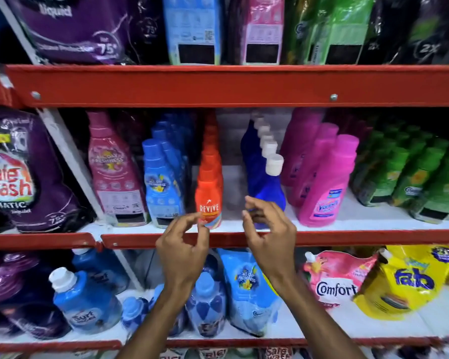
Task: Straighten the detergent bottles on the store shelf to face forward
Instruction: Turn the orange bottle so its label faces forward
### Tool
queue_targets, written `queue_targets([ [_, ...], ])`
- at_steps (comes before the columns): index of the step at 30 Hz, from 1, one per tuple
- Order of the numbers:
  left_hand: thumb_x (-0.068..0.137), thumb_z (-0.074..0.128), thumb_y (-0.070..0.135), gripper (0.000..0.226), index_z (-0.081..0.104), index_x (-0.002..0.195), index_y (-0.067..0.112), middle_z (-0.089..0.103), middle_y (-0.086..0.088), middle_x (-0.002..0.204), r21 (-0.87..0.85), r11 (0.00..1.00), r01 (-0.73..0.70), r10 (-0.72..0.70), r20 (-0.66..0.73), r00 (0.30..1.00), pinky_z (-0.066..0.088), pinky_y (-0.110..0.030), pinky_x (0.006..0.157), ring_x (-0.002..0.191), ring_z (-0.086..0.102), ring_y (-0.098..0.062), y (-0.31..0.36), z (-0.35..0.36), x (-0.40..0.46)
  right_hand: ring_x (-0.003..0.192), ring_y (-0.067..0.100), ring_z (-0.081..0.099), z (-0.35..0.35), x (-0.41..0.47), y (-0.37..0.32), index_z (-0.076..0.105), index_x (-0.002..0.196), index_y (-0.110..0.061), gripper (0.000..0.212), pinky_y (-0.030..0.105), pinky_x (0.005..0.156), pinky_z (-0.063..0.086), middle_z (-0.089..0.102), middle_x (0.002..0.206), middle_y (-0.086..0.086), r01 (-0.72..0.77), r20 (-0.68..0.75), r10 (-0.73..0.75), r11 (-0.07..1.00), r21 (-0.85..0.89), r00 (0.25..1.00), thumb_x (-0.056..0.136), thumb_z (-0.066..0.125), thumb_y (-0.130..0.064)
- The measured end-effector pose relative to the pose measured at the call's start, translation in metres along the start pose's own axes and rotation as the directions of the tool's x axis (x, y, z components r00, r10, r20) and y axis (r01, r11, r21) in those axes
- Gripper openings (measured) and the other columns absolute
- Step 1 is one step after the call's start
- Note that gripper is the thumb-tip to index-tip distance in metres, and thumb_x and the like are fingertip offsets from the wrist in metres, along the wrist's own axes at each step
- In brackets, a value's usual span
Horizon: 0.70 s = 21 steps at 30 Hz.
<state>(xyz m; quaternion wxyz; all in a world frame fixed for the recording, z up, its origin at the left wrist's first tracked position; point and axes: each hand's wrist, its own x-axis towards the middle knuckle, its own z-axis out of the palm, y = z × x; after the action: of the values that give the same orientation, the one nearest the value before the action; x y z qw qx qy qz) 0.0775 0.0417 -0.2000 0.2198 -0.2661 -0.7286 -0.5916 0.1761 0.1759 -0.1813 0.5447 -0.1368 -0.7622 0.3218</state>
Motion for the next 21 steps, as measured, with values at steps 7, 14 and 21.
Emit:
queue_targets([
  [7,0.088,0.070,0.006,0.039,0.068,0.127,0.012,0.076,-0.002,0.116,-0.051,0.972,0.231,-0.222,0.145,0.964,0.056,-0.024,0.095,0.101,0.071,-0.004,-0.006,-0.005,0.013,0.085,-0.003,0.068,0.039,0.002,-0.001,0.059,0.135,-0.007,0.047,0.001,0.077,0.050,0.071,0.114,0.006,-0.309,0.323,0.311,0.949,-0.060,0.894,0.089,0.066,-0.002],
  [14,0.087,0.074,0.001,0.046,0.062,0.131,0.003,0.073,-0.001,0.116,-0.037,0.976,0.215,-0.189,0.342,0.921,0.056,-0.033,0.100,0.103,0.070,-0.009,-0.013,0.001,0.032,0.077,-0.019,0.063,0.048,0.015,0.010,0.068,0.123,-0.008,0.038,-0.005,0.073,0.044,0.076,0.106,0.000,-0.347,0.399,0.377,0.926,-0.150,0.836,0.086,0.068,0.002],
  [21,0.084,0.076,-0.004,0.038,0.068,0.120,0.003,0.075,-0.004,0.107,-0.055,0.965,0.258,-0.225,0.337,0.914,0.058,-0.029,0.092,0.090,0.071,-0.005,-0.026,0.011,0.036,0.094,0.007,0.072,0.051,0.017,0.015,0.074,0.114,-0.011,0.029,0.005,0.082,0.050,0.078,0.103,-0.001,-0.332,0.380,0.385,0.922,-0.201,0.841,0.086,0.071,-0.006],
])
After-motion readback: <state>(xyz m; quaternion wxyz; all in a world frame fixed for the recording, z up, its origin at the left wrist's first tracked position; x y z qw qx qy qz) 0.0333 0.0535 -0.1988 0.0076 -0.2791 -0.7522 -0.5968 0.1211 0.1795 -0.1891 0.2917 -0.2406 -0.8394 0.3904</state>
